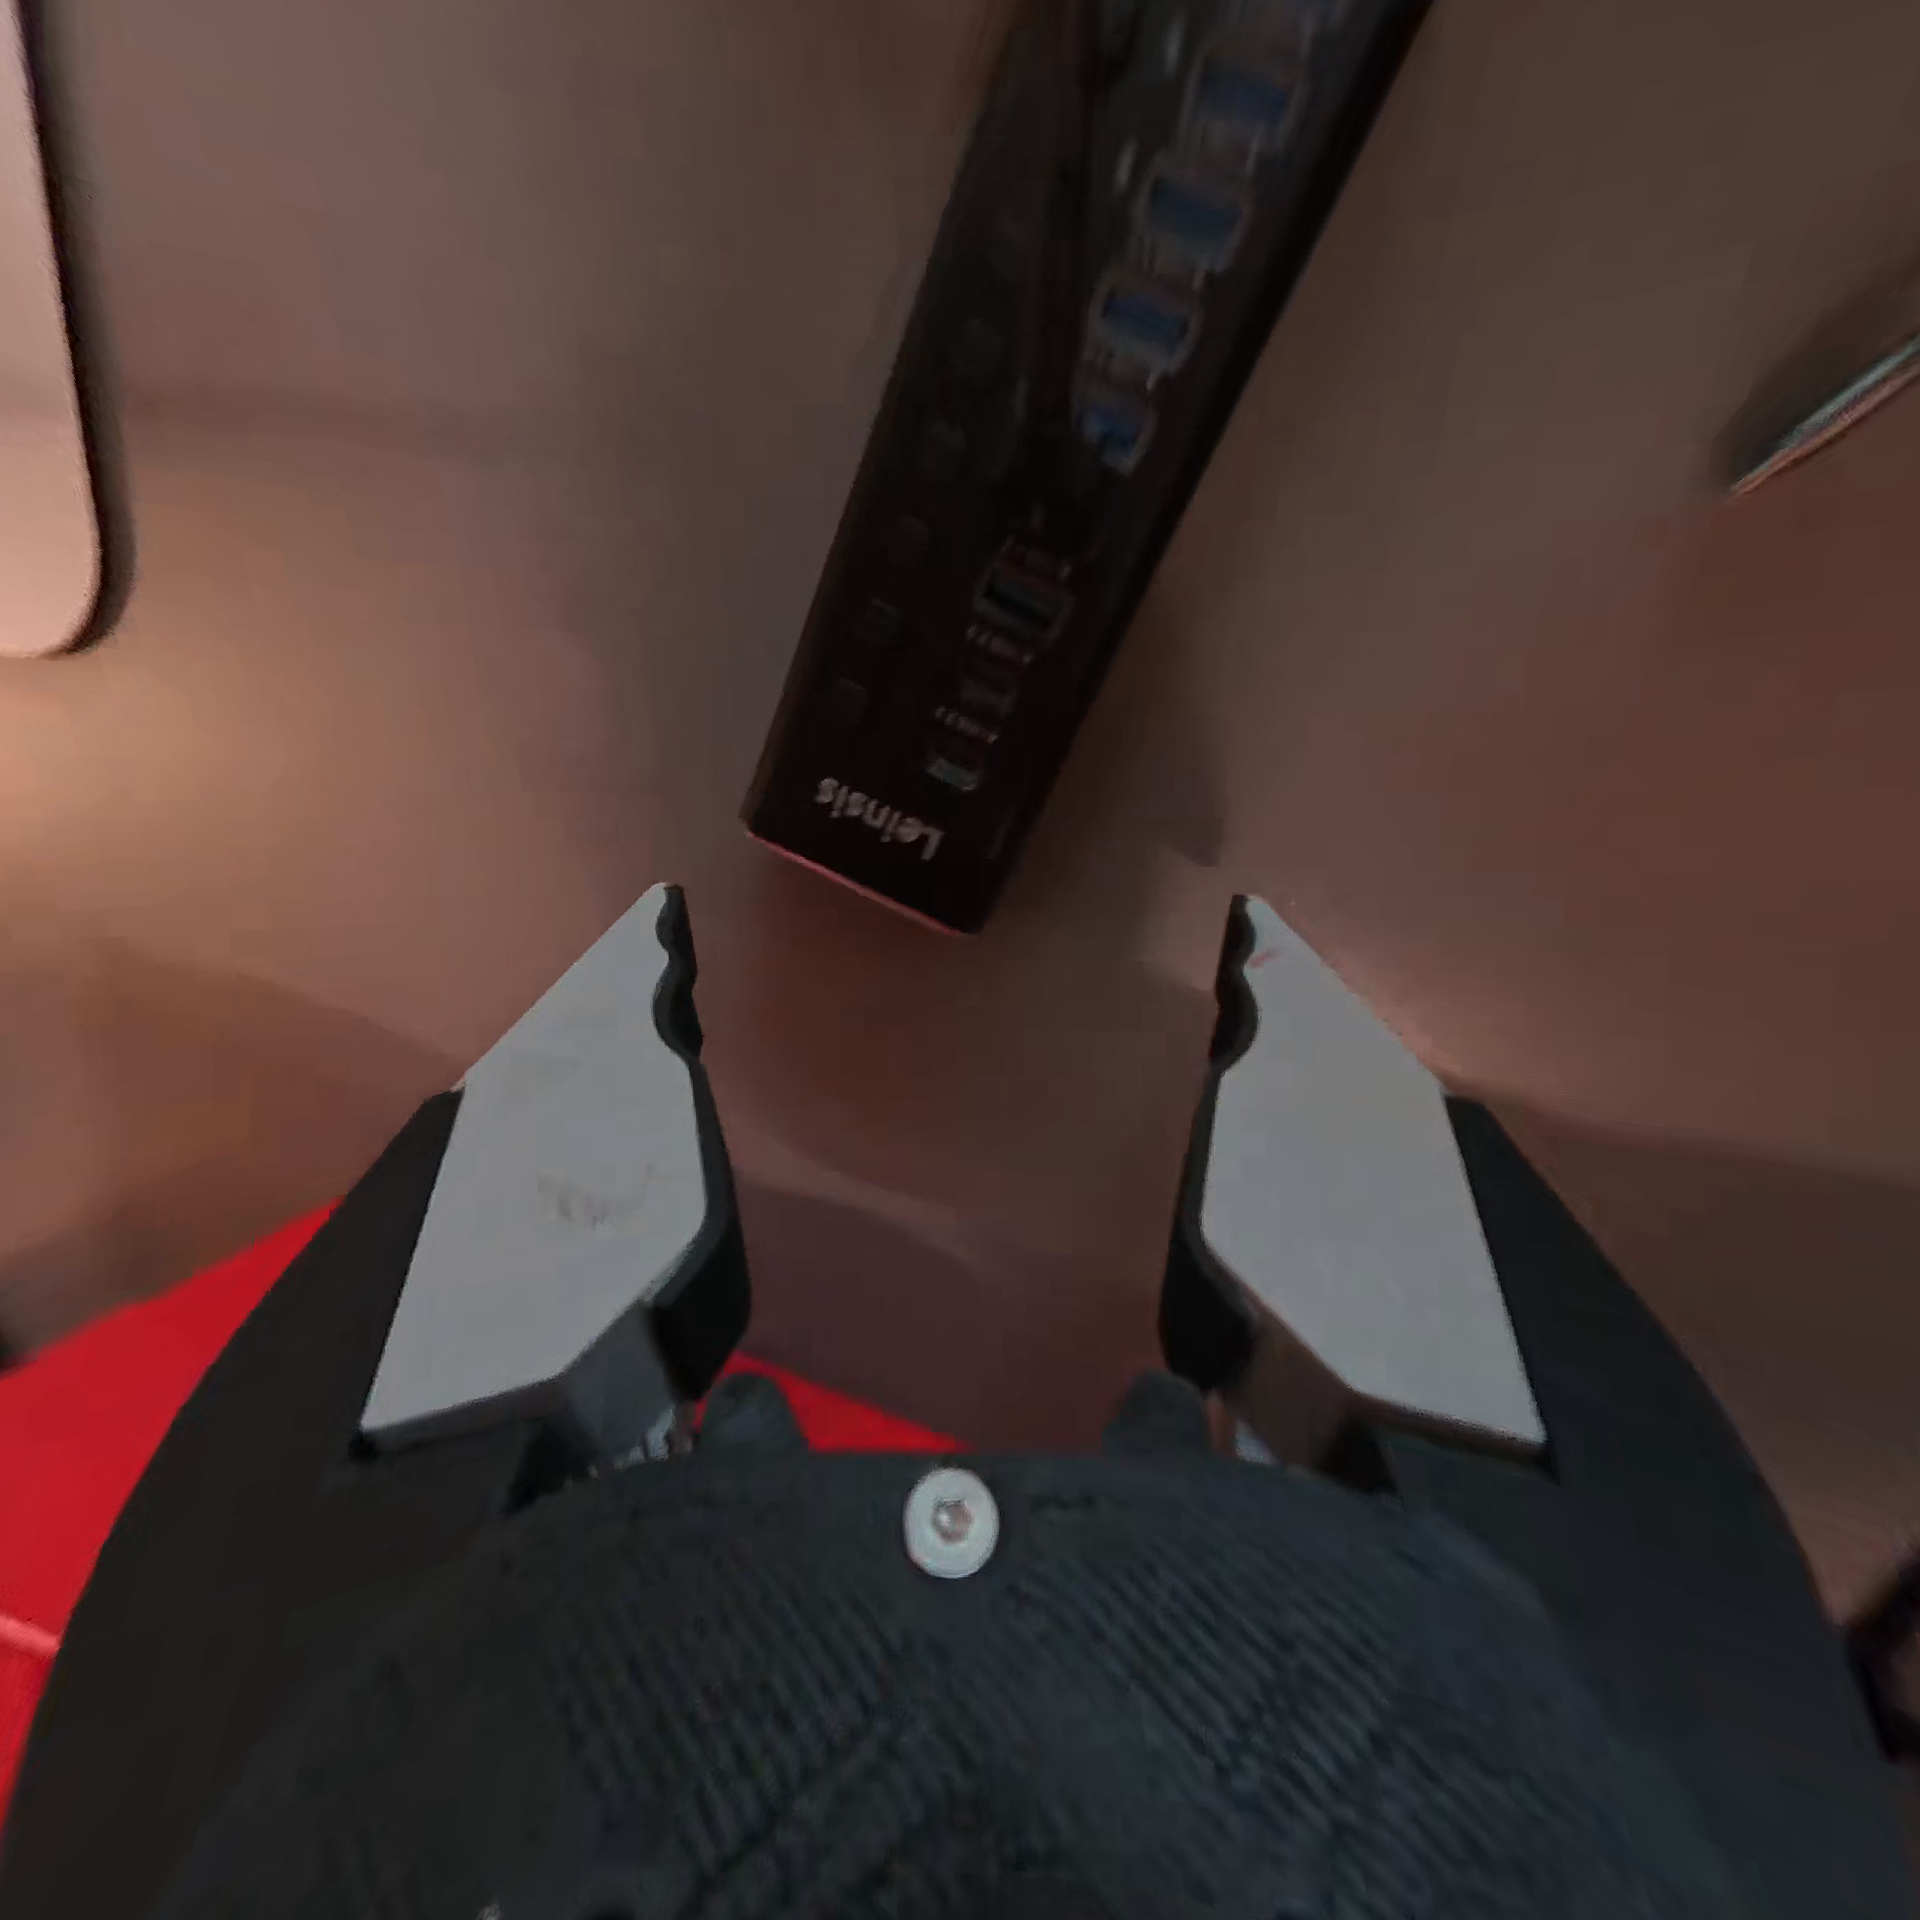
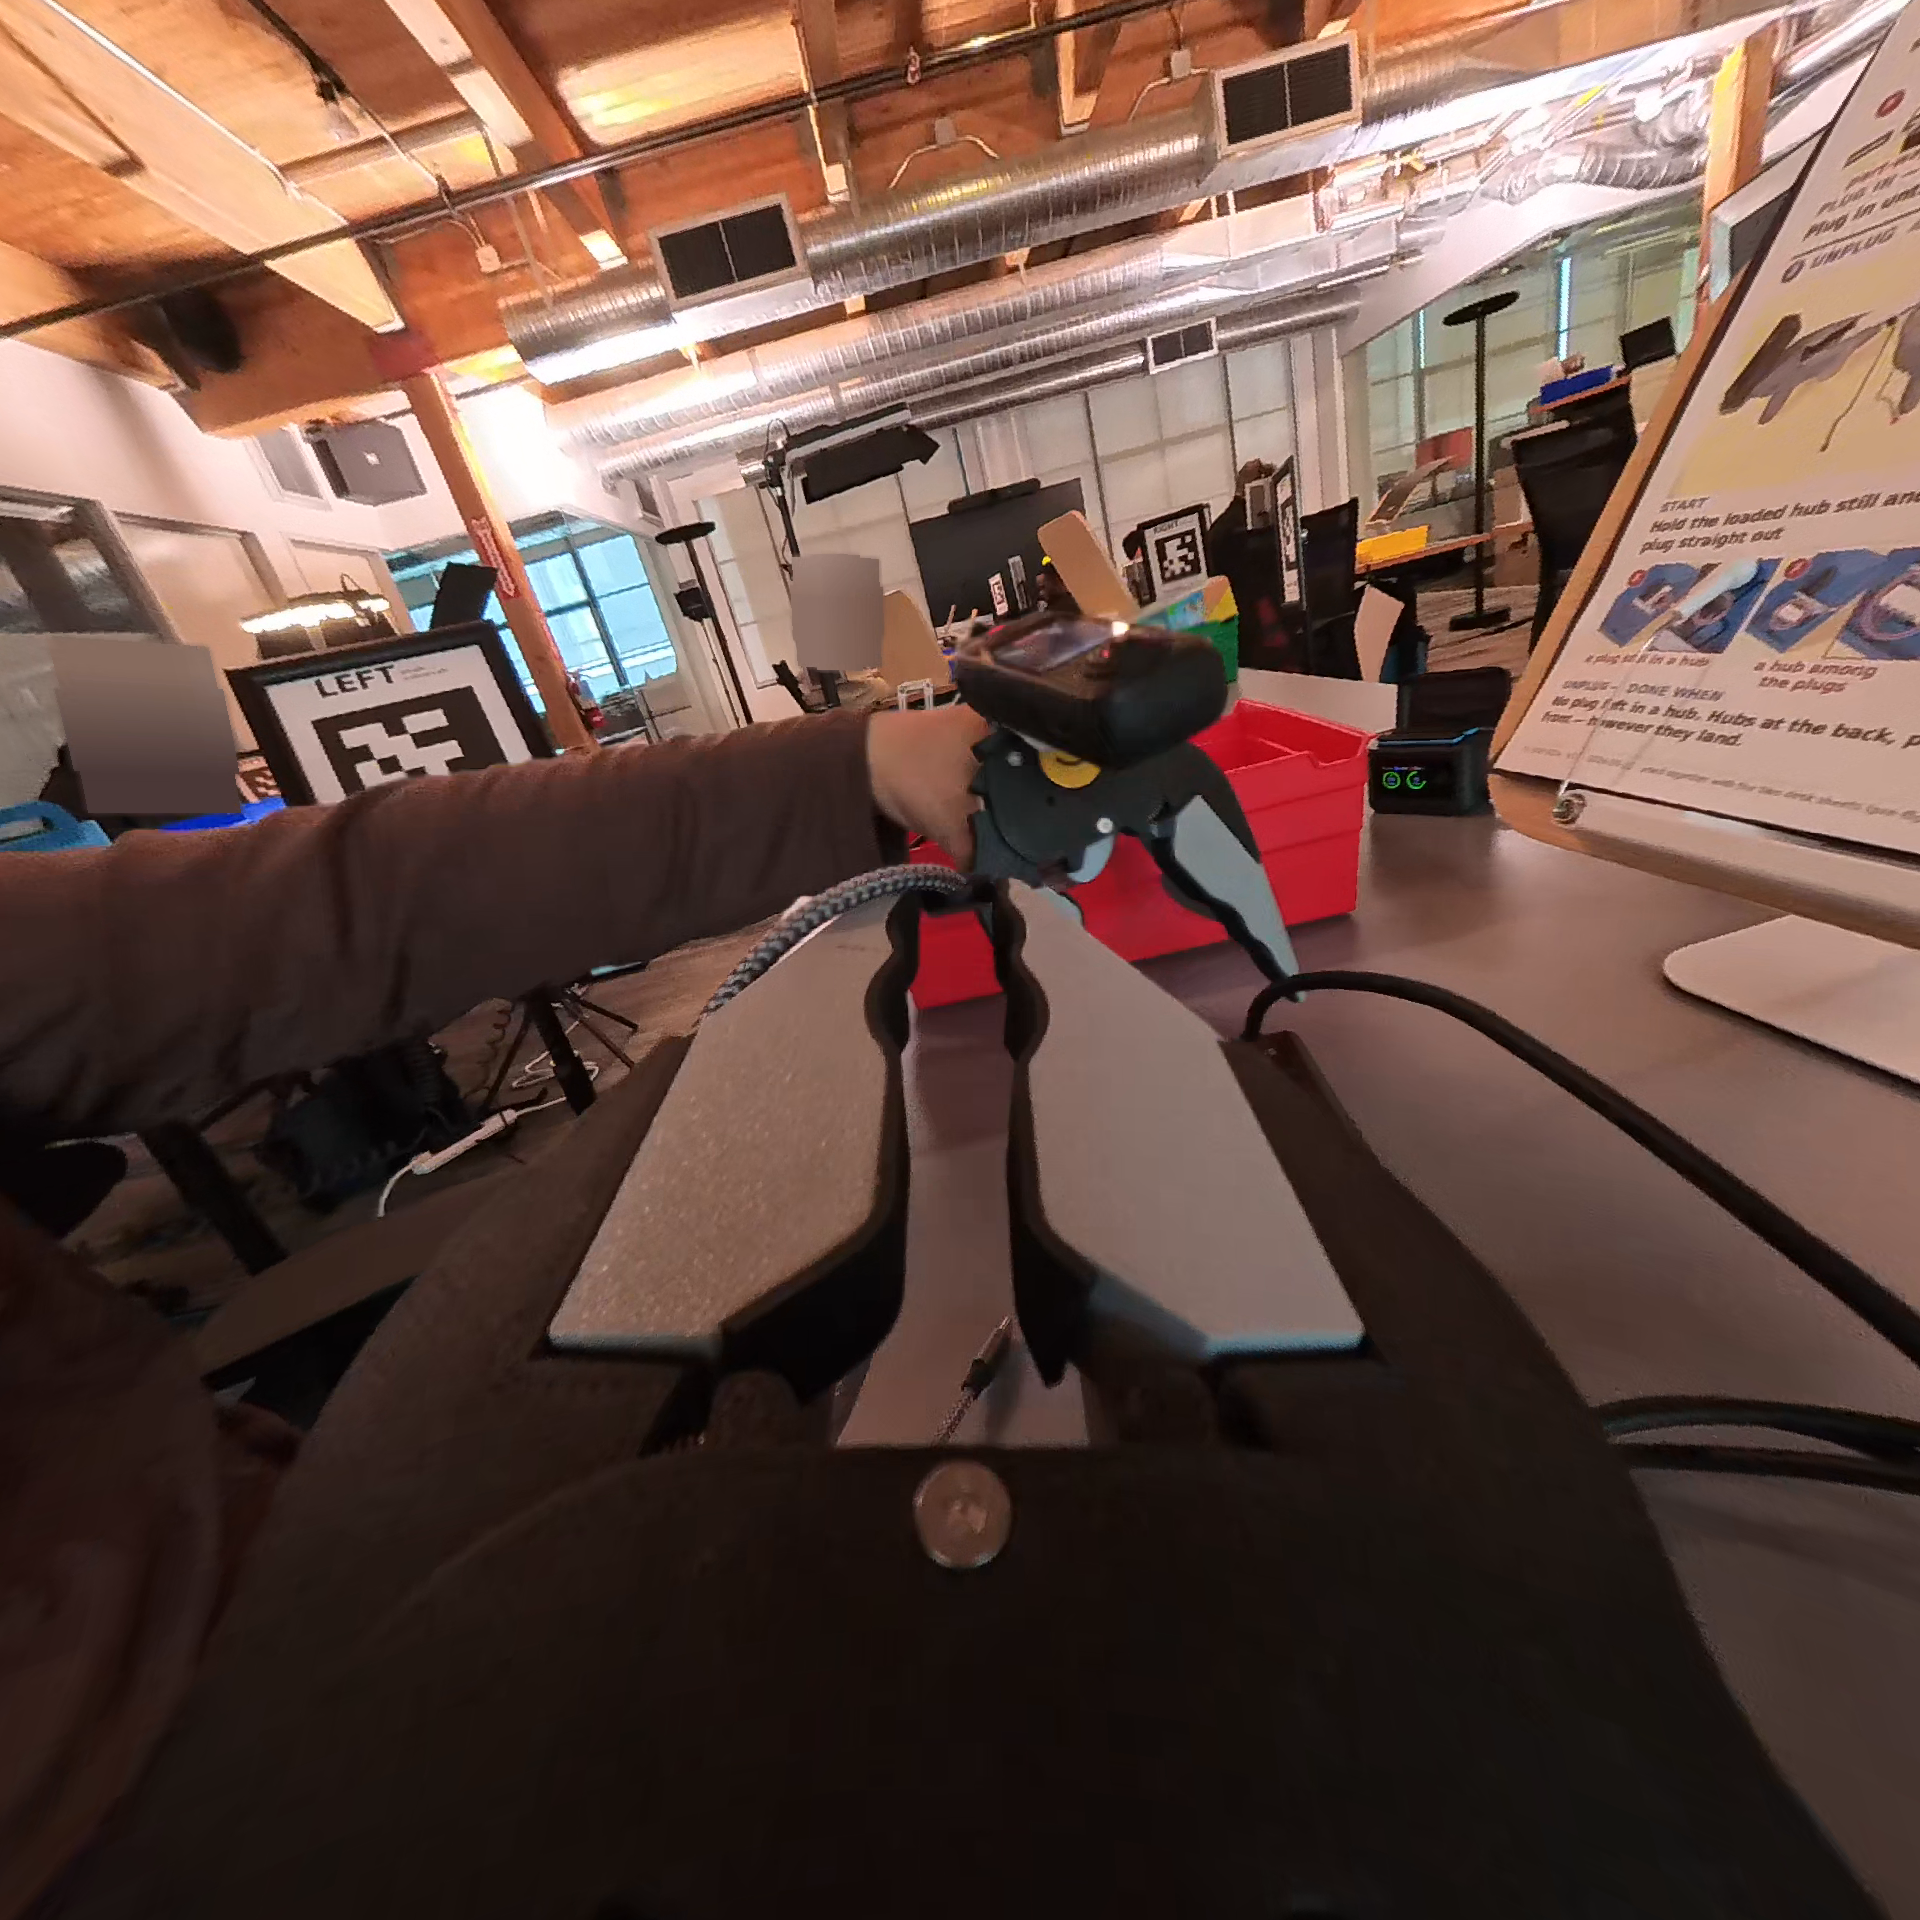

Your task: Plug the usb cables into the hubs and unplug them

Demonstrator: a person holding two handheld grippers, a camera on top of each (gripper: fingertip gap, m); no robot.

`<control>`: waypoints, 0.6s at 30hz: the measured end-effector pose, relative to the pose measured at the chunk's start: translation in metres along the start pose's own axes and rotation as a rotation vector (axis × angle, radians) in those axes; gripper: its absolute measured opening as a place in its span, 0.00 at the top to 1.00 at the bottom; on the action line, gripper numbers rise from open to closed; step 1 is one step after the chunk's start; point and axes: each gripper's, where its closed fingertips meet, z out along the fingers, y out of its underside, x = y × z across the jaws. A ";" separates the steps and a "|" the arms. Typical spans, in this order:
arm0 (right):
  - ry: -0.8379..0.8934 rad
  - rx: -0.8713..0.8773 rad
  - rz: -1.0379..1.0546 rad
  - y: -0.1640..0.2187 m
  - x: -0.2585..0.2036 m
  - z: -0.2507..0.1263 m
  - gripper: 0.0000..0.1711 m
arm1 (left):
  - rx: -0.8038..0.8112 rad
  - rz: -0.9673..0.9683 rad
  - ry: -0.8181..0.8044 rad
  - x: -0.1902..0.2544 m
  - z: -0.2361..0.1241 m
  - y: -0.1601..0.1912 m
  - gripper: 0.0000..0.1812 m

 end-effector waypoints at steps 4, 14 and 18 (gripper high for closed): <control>-0.017 -0.022 -0.005 0.004 -0.004 0.004 0.94 | -0.028 0.095 0.025 -0.003 0.012 0.001 0.50; -0.040 -0.026 -0.004 0.005 -0.009 0.007 0.94 | 0.010 0.103 0.130 -0.005 0.020 -0.019 0.67; -0.043 -0.011 0.002 0.002 -0.009 0.005 0.94 | -0.144 0.114 0.134 -0.003 0.001 -0.009 0.68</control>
